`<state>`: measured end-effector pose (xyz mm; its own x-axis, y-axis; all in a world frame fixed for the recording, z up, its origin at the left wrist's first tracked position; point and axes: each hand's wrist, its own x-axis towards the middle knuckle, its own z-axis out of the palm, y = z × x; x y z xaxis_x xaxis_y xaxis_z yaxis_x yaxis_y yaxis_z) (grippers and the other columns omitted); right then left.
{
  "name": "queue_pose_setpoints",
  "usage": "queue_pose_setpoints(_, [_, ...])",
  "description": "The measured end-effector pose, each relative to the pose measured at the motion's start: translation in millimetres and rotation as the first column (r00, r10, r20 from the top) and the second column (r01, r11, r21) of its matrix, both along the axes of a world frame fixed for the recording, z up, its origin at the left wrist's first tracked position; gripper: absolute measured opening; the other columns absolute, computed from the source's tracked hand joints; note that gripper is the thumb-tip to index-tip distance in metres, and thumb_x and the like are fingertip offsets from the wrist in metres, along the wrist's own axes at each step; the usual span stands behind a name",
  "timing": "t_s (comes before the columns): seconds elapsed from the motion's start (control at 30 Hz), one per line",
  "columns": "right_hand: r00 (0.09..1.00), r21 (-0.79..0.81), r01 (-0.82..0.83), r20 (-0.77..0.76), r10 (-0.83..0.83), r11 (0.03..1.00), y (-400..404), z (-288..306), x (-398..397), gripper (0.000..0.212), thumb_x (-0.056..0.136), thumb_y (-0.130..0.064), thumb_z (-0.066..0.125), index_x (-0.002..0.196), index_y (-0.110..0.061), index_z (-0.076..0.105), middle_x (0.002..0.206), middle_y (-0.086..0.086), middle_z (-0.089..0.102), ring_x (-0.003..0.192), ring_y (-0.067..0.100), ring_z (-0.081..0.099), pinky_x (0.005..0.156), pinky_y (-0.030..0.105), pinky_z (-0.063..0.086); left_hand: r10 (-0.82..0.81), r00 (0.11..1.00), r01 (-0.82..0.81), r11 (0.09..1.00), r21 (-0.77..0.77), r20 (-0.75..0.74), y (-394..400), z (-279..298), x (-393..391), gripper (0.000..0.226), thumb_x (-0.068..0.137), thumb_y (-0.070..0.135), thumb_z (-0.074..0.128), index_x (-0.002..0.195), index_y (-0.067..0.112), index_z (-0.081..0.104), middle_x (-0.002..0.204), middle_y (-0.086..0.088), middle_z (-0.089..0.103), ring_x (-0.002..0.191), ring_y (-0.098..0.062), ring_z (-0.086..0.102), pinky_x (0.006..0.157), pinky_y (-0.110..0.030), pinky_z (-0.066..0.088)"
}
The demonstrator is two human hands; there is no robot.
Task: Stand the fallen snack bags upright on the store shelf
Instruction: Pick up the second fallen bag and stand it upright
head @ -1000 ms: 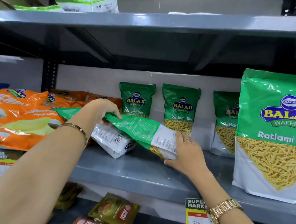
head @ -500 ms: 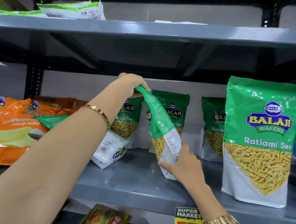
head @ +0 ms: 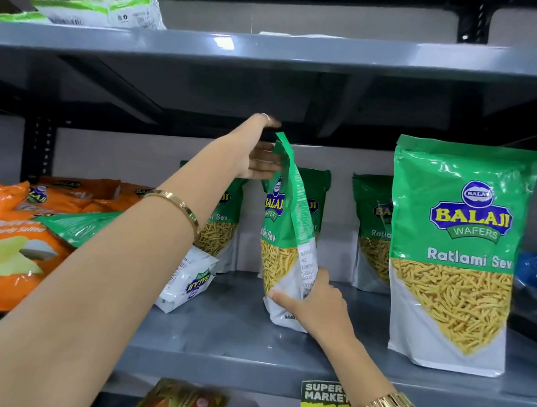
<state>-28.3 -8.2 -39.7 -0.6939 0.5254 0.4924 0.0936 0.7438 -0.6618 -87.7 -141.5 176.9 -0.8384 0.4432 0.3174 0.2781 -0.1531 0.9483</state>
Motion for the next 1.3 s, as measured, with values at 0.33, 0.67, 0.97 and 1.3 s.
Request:
queue_pose_setpoints(0.33, [0.999, -0.070, -0.037, -0.033, 0.034, 0.997, -0.7, -0.6, 1.2, 0.082, 0.060, -0.061, 0.069, 0.122, -0.018, 0.038, 0.118, 0.009, 0.059, 0.106, 0.029, 0.056, 0.073, 0.030, 0.039, -0.064, 0.993, 0.063, 0.998, 0.021, 0.103, 6.3, -107.5, -47.5, 0.016, 0.082, 0.027, 0.045, 0.073, 0.015, 0.053, 0.079, -0.007, 0.052, 0.069, -0.022, 0.050, 0.066, -0.031, 0.039])
queue_pose_setpoints(0.67, [0.958, -0.437, -0.282, -0.167, 0.231, 0.854, 12.6, 6.7, 2.2, 0.058, 0.058, -0.029, 0.083, 0.106, -0.019, 0.052, 0.108, 0.002, 0.066, 0.093, 0.019, 0.063, 0.074, 0.031, 0.052, -0.261, 0.963, 0.271, 0.940, -0.209, 0.072, 24.8, -161.9, -50.4, 0.072, 0.053, 0.057, 0.065, 0.113, 0.019, 0.054, 0.116, -0.008, 0.059, 0.101, -0.024, 0.054, 0.090, -0.040, 0.042])
queue_pose_setpoints(0.97, [0.884, -0.656, -0.329, 0.038, 0.465, 0.679, 36.4, 23.5, 7.0, 0.050, 0.067, -0.021, 0.078, 0.114, -0.020, 0.060, 0.124, -0.001, 0.062, 0.124, 0.022, 0.048, 0.115, 0.048, 0.019, -0.150, 0.988, 0.144, 0.982, -0.118, -0.044, 29.1, -180.1, -49.0, 0.118, 0.016, 0.069, 0.076, 0.115, 0.014, 0.045, 0.132, -0.008, 0.049, 0.126, -0.024, 0.039, 0.112, -0.045, 0.023])
queue_pose_setpoints(1.3, [0.830, -0.789, -0.402, -0.099, 0.549, 0.465, 58.9, 24.6, -1.6, 0.012, 0.080, -0.003, 0.064, 0.091, -0.006, 0.066, 0.076, 0.003, 0.077, 0.072, 0.015, 0.072, 0.060, 0.025, 0.056, 0.001, 0.993, -0.024, 0.980, -0.196, -0.116, 31.3, -189.6, -47.9, 0.122, 0.021, 0.078, 0.068, 0.117, 0.019, 0.022, 0.129, -0.005, 0.045, 0.105, -0.016, 0.046, 0.092, -0.030, 0.033])
